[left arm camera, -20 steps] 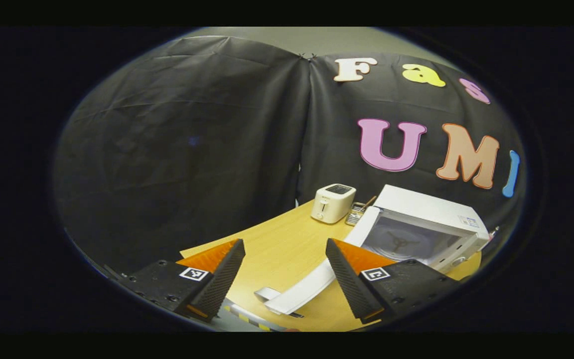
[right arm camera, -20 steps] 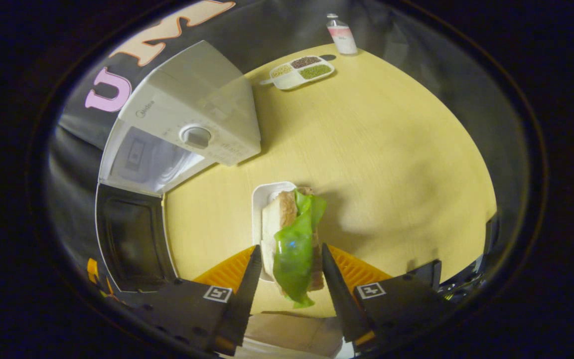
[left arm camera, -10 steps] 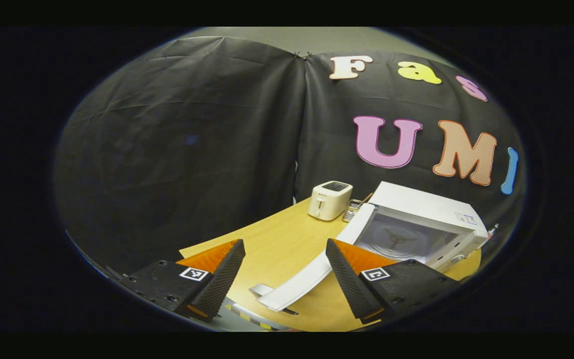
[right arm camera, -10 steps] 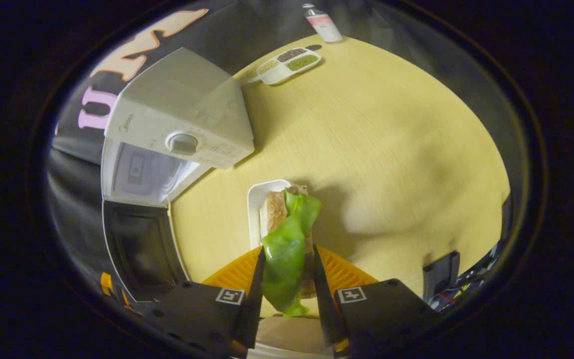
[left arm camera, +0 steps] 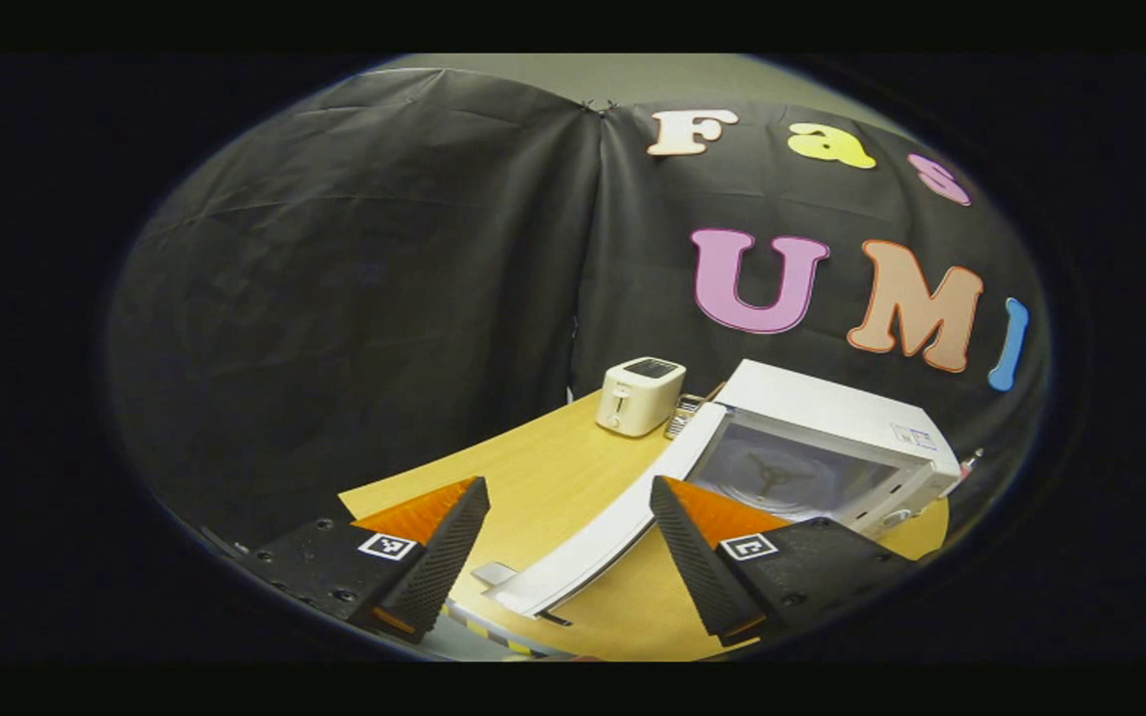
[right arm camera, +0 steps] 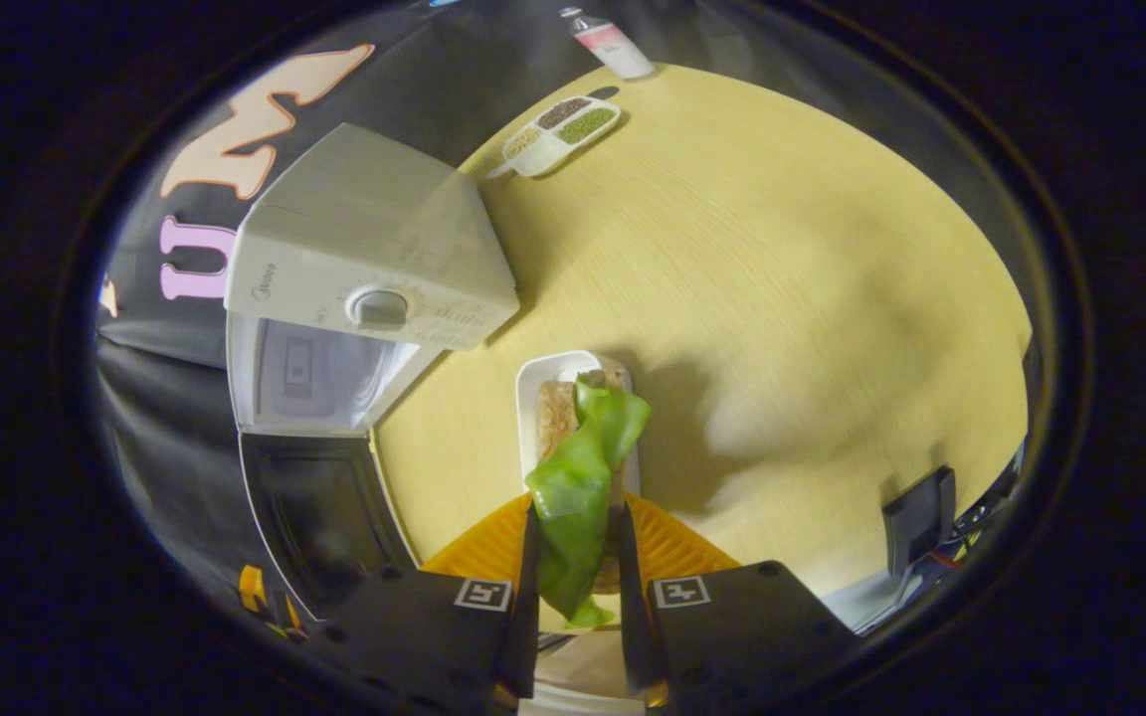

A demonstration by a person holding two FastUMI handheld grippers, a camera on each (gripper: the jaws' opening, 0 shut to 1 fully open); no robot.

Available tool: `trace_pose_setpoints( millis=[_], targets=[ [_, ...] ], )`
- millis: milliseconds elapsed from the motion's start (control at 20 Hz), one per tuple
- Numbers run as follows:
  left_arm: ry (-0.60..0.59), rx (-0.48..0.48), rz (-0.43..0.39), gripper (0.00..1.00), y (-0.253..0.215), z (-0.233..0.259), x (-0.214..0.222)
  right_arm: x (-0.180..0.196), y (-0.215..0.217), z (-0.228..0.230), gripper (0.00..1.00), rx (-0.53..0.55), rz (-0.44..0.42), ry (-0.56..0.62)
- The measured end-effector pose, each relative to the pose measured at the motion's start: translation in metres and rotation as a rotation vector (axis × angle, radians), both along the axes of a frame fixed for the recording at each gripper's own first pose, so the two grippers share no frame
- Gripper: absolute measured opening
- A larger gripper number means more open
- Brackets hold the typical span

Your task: Open the microwave oven with the left hand, put the food in, and close the microwave oven.

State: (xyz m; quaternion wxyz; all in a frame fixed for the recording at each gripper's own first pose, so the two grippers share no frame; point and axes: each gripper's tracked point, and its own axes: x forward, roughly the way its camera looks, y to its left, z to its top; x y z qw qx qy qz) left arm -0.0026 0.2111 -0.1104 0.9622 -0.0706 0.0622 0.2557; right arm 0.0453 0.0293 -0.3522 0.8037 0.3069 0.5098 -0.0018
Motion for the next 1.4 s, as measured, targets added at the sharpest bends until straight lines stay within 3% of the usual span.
trace_pose_setpoints(
  millis=[400, 700, 800, 850, 900, 1050, 1100, 1150, 1400],
  targets=[
    [0.01, 0.001, -0.028, 0.95, 0.011, -0.003, 0.004, -0.001, -0.005, 0.046, 0.37, 0.026, -0.06, -0.077],
    [0.05, 0.032, -0.074, 0.95, 0.033, -0.003, 0.007, -0.009, 0.031, 0.082, 0.37, 0.045, -0.067, -0.145],
    [0.06, 0.028, -0.093, 0.95, 0.04, -0.004, 0.008, -0.013, 0.053, 0.086, 0.37, 0.034, -0.049, -0.16],
    [0.064, 0.024, -0.099, 0.95, 0.044, -0.006, 0.008, -0.014, 0.067, 0.087, 0.3, 0.035, -0.036, -0.164],
    [0.065, 0.019, -0.106, 0.95, 0.048, -0.006, 0.009, -0.015, 0.082, 0.089, 0.37, 0.041, -0.022, -0.172],
    [0.07, -0.017, -0.124, 0.95, 0.057, -0.012, 0.012, -0.019, 0.136, 0.096, 0.37, 0.085, 0.03, -0.199],
    [0.075, -0.027, -0.128, 0.95, 0.06, -0.015, 0.013, -0.019, 0.154, 0.097, 0.3, 0.099, 0.048, -0.21],
    [0.081, -0.034, -0.134, 0.95, 0.064, -0.018, 0.013, -0.019, 0.171, 0.099, 0.37, 0.109, 0.066, -0.225],
    [0.106, -0.053, -0.158, 0.95, 0.078, -0.03, 0.014, -0.006, 0.243, 0.107, 0.37, 0.179, 0.097, -0.315]
  ],
)
